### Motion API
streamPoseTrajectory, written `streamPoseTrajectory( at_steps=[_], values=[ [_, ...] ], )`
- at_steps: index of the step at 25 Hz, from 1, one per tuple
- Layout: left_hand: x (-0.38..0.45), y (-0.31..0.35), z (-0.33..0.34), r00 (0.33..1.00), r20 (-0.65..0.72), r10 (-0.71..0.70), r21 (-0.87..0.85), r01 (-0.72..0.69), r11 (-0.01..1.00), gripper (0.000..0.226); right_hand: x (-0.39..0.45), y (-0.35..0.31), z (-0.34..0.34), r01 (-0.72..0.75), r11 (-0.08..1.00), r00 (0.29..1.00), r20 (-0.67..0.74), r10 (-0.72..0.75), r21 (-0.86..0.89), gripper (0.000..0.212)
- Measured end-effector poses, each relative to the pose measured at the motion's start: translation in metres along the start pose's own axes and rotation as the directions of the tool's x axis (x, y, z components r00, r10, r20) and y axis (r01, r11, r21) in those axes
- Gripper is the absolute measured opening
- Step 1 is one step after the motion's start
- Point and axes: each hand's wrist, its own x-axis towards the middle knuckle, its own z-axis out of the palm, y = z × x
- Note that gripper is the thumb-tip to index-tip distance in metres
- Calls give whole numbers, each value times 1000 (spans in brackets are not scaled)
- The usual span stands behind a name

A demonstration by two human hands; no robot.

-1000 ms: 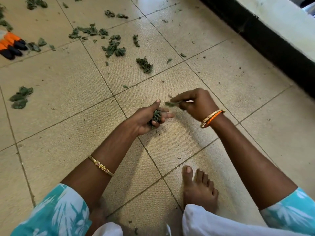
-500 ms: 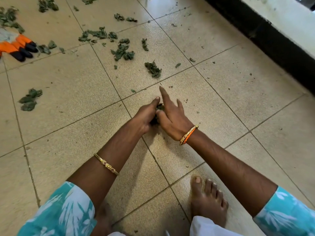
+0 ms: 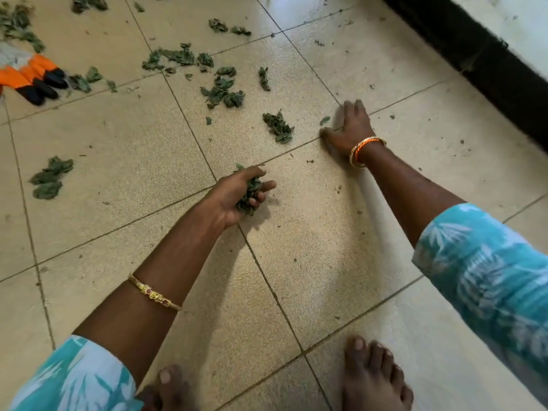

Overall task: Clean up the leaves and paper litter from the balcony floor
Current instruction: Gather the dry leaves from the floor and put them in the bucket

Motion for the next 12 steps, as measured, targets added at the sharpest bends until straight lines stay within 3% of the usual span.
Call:
streamPoseTrajectory(
  at_steps=[3,6,9,12],
  values=[
    [0,-1,-17,1000,-27,5,5,-5,1000,14,-2,-16,12,149,989,989,-27,-148,16,55],
    [0,-3,-27,1000,-23,5,-22,-5,1000,22,-19,-24,35,353,930,917,-160,-366,-104,32],
    [2,-5,-29,1000,-3,4,-33,-4,999,19,-28,-20,43,340,920,894,-239,-380,-193,25],
    [1,-5,-29,1000,9,8,-22,-7,1000,18,-21,-24,35,299,924,911,-216,-351,-239,23]
  ],
)
